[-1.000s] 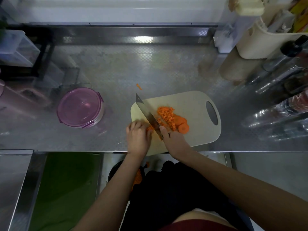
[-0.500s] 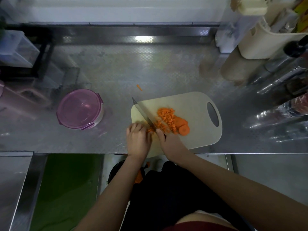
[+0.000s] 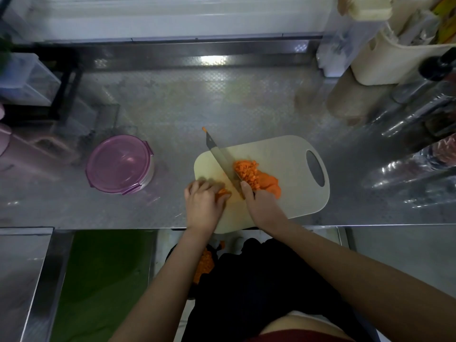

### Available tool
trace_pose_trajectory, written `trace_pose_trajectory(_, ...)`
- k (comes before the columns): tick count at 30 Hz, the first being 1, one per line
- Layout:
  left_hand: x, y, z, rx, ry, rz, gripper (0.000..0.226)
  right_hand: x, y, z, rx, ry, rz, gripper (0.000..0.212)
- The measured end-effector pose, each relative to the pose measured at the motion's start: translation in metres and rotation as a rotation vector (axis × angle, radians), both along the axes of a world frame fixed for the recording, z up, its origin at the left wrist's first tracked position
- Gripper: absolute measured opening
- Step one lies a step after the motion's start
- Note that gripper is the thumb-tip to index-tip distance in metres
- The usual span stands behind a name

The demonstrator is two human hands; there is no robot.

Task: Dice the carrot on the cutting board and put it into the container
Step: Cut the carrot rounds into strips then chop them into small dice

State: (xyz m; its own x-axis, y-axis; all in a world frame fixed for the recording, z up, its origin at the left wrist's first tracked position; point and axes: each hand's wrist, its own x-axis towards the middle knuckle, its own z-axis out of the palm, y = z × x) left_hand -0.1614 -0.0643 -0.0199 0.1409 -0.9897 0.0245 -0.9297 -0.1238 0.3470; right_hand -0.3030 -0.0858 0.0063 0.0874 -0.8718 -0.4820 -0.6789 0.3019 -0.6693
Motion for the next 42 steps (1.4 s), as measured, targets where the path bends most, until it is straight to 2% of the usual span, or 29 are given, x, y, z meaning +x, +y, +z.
trace_pose_trajectory(7, 0.009, -0.003, 0.004, -0.038, 0.164, 0.028, 0.021, -0.005, -0.004, 0.004, -0.016, -0.032, 0.003, 0.067)
trace_pose_trajectory(12, 0.014, 0.001, 0.002, 0.167, 0.182, -0.028, 0.060, -0.008, -0.002, 0.005, -0.029, -0.050, 0.025, 0.066)
trace_pose_trajectory(15, 0.014, 0.009, -0.003, 0.194, 0.130, -0.129, 0.070, -0.009, 0.001, 0.004, -0.022, -0.061, 0.034, 0.066)
trace_pose_trajectory(19, 0.011, 0.017, -0.007, 0.135, 0.111, -0.159, 0.057, -0.012, 0.005, 0.003, -0.013, -0.080, 0.039, 0.065)
trace_pose_trajectory(24, -0.002, 0.022, -0.012, 0.038, 0.182, -0.102, 0.041, -0.014, 0.010, 0.005, -0.014, -0.136, 0.061, 0.056)
trace_pose_trajectory(34, -0.004, 0.017, -0.007, -0.033, 0.266, 0.038, 0.048, -0.012, 0.016, 0.015, -0.013, -0.154, 0.091, 0.057)
trace_pose_trajectory(37, -0.009, 0.006, 0.000, 0.024, 0.276, 0.069, 0.046, -0.011, 0.016, 0.014, -0.016, -0.124, 0.079, 0.056)
trace_pose_trajectory(42, -0.013, -0.012, 0.004, 0.103, 0.183, 0.051, 0.032, -0.012, 0.011, 0.013, -0.006, -0.091, 0.060, 0.057)
